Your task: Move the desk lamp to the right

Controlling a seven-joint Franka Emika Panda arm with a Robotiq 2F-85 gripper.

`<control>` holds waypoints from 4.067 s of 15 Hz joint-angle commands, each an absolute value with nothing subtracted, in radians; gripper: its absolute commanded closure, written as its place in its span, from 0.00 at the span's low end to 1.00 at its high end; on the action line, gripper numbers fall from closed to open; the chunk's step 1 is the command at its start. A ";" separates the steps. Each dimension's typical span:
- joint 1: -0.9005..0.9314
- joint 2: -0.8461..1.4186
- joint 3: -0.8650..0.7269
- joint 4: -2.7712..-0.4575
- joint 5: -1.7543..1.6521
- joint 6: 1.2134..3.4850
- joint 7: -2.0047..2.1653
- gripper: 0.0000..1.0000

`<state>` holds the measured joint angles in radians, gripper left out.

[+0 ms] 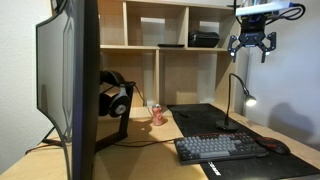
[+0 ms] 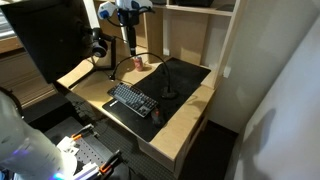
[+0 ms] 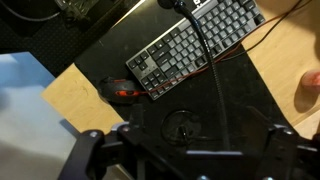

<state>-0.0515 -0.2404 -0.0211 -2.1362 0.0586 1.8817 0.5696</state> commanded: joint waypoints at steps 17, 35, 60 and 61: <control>-0.039 -0.025 -0.036 -2.074 0.125 2.072 0.353 0.00; -0.029 0.067 -0.048 -2.046 0.085 2.083 0.399 0.97; -0.133 0.117 -0.177 -1.712 0.014 1.992 0.372 1.00; -0.143 0.133 -0.184 -1.683 0.018 1.993 0.338 1.00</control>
